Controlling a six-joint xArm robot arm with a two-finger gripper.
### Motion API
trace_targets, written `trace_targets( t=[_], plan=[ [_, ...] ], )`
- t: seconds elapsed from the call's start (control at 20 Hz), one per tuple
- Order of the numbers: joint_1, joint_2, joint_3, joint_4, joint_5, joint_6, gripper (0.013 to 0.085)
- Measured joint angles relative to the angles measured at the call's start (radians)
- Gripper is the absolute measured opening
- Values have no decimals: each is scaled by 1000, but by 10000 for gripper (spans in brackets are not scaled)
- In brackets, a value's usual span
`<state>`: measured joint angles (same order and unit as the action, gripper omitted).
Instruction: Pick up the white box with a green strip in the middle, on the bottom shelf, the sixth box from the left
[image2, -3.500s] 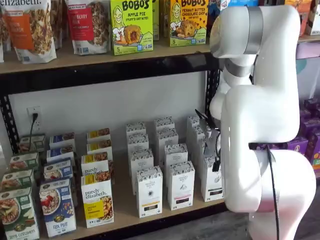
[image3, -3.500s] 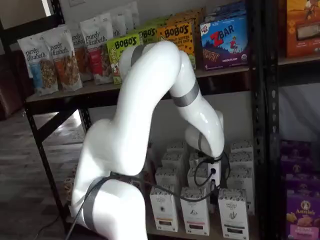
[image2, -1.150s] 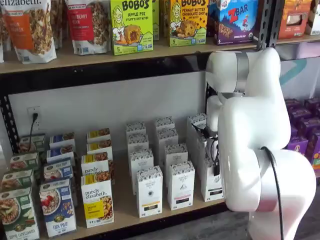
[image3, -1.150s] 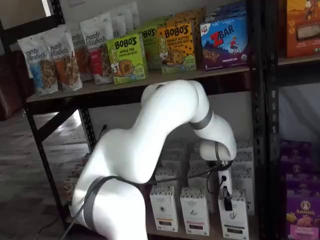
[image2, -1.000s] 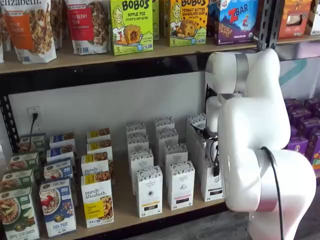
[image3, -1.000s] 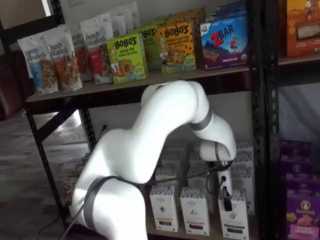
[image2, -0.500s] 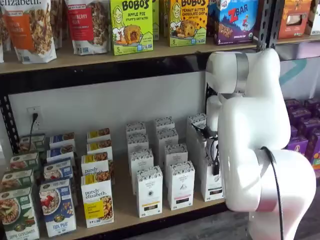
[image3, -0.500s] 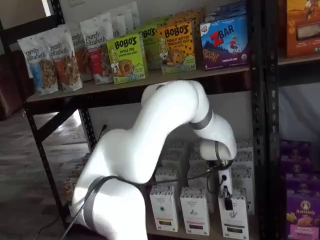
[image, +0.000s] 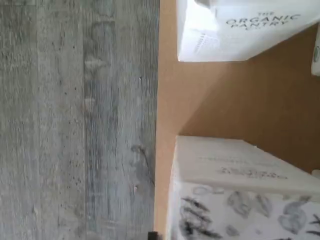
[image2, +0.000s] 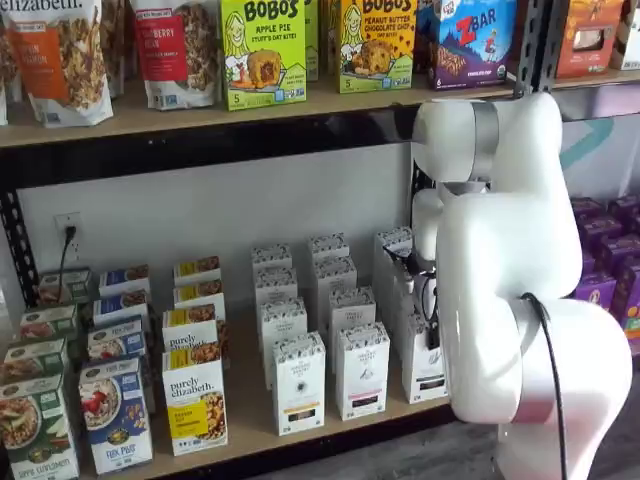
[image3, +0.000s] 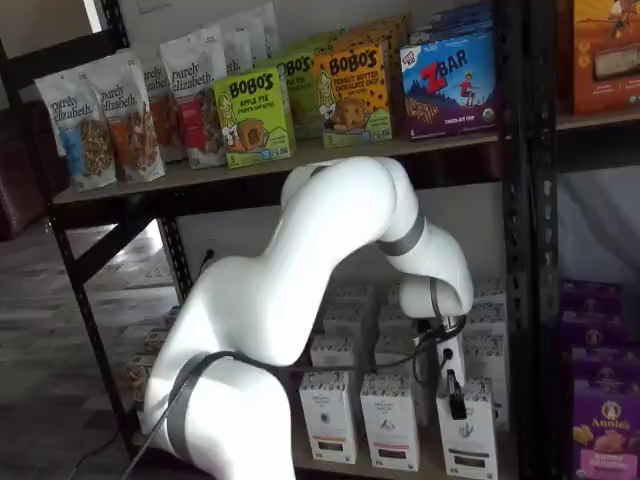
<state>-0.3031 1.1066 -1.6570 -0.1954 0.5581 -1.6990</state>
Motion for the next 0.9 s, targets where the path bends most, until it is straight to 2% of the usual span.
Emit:
trace_targets(
  t=[0.05, 0.1, 0.2, 0.35, 0.85, 0.9],
  plan=[
    [0, -2, 3, 1, -2, -1, 610],
    [0, -4, 7, 3, -4, -2, 610],
    [0, -9, 15, 6, -9, -5, 530],
    [-1, -19, 33, -2, -21, 2, 530],
    [-2, -119, 203, -65, -129, 63, 530],
    [1, -135, 226, -61, -133, 62, 490]
  ],
)
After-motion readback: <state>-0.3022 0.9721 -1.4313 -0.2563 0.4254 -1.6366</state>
